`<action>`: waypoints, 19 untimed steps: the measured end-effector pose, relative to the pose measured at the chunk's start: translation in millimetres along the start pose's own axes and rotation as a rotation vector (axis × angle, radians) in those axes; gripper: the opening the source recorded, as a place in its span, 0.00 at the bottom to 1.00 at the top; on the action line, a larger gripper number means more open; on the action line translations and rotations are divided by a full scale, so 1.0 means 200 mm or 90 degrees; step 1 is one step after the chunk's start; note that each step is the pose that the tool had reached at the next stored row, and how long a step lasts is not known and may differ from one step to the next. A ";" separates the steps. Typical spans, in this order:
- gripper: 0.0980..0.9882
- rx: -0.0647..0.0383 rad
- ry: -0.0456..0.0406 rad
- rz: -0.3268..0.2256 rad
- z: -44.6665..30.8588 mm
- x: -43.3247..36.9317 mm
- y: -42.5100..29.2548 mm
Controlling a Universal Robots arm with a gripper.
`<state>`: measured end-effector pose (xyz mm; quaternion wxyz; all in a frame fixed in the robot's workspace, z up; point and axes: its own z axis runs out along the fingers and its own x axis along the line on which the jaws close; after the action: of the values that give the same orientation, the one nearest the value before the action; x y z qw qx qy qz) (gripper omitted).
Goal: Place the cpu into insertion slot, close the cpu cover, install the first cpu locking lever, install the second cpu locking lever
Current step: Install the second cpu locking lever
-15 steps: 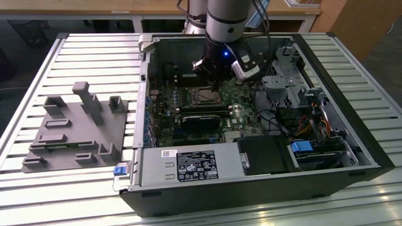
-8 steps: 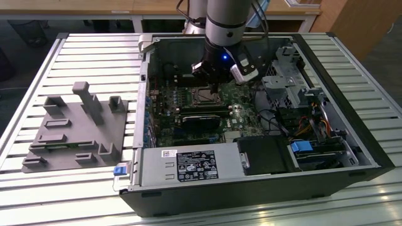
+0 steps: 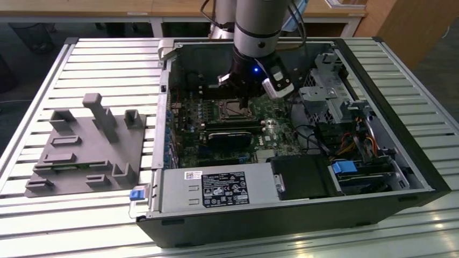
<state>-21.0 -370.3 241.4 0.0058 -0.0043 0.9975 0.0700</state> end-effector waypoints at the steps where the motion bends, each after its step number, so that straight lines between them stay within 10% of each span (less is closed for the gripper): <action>1: 0.03 0.000 0.0001 0.000 0.000 0.000 -0.003; 9: 0.03 0.000 0.0000 0.000 0.021 0.018 -0.055; 19: 0.03 0.000 -0.0002 0.000 0.064 0.156 -0.075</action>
<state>-51.9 -383.5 226.4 0.0060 -0.0043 0.9975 0.0700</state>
